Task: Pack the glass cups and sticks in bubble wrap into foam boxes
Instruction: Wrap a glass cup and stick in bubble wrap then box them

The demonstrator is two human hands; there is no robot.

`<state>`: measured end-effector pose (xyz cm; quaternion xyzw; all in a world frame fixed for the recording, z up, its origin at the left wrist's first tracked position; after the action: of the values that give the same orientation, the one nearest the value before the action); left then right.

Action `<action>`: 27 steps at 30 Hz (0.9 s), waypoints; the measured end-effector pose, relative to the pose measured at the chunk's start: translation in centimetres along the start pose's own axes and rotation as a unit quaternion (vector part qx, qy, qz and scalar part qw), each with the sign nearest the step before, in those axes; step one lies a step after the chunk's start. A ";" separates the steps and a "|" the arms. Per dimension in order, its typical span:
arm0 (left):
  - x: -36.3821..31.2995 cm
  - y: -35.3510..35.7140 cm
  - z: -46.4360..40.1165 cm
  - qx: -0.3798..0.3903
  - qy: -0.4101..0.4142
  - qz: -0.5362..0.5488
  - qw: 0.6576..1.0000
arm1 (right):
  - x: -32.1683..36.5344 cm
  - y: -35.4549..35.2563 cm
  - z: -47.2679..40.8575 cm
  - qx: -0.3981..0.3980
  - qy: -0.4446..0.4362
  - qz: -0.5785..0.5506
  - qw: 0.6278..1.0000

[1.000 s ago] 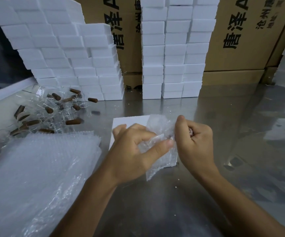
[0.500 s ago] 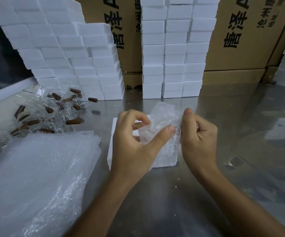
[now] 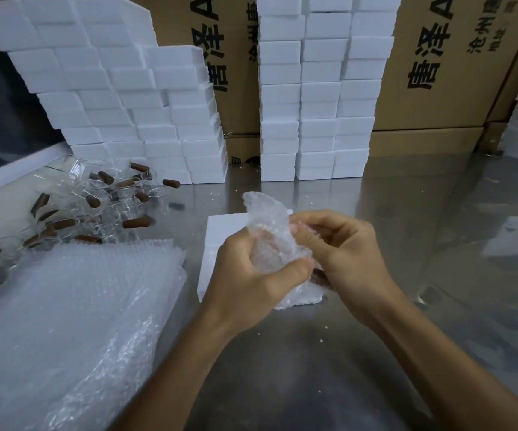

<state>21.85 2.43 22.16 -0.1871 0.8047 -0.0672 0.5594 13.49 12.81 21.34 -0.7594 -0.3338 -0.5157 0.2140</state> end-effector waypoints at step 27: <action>0.0 -1.2 0.0 0.056 -0.016 -0.231 0.971 | 0.5 5.8 1.4 0.182 -0.072 0.356 0.914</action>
<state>22.10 1.35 22.51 -0.3370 0.7254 -0.2365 0.5516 18.77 9.90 21.39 -0.8110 -0.1440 -0.2793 0.4934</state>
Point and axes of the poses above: each hand's wrist, its own z-axis away from the middle knuckle, its own y-axis out of the palm, x = y × z, the point moved 9 cm from there along -z, towards the middle knuckle, and after that the axes turned 14 degrees about x, right-handed, at the moved point
